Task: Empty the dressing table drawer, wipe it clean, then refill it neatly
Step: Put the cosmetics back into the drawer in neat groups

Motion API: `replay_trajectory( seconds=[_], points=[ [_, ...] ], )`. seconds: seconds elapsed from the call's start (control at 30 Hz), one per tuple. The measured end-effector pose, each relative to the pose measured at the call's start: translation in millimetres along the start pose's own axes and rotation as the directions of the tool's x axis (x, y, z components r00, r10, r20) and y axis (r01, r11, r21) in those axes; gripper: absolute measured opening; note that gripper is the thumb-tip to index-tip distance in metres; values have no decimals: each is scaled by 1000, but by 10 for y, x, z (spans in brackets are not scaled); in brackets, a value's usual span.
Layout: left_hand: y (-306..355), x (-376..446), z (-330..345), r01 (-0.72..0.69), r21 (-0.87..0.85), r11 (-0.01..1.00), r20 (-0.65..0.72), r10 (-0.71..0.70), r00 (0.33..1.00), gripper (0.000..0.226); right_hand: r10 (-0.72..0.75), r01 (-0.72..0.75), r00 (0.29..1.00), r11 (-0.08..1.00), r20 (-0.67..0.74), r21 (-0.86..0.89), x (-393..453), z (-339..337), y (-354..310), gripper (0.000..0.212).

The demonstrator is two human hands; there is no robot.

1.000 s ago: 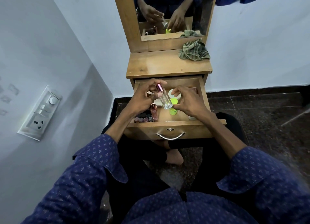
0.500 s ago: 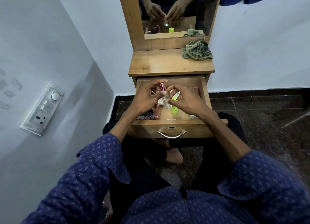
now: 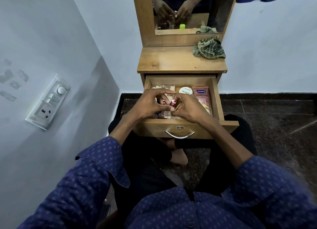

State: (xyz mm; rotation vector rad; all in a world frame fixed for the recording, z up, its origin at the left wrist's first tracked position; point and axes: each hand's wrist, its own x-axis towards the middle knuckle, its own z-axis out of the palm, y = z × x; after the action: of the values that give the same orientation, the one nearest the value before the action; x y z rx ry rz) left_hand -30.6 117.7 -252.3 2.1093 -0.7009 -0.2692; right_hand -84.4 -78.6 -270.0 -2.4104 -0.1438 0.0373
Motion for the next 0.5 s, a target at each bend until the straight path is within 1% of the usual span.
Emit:
replay_trajectory(
  seconds=[0.1,0.2,0.23,0.3,0.5],
  points=[
    [-15,-10,-51,22,19,1000,-57,-20,998,46,-3,3,1000,1000,27,-25,4,4,21,31],
    [-55,-6,-48,36,15,999,-182,-32,983,27,53,-49,992,998,112,-41,45,20,26,35],
    [-85,-1,-39,45,7,999,-220,-42,975,26,73,-68,987,997,143,-37,61,36,23,34],
    [-177,8,-8,44,14,999,-264,-39,964,27,105,-98,981,994,162,-51,88,75,17,34],
    [-422,12,88,56,85,995,-299,-28,954,22,220,-213,960,975,175,-55,134,119,-73,29]
  ],
)
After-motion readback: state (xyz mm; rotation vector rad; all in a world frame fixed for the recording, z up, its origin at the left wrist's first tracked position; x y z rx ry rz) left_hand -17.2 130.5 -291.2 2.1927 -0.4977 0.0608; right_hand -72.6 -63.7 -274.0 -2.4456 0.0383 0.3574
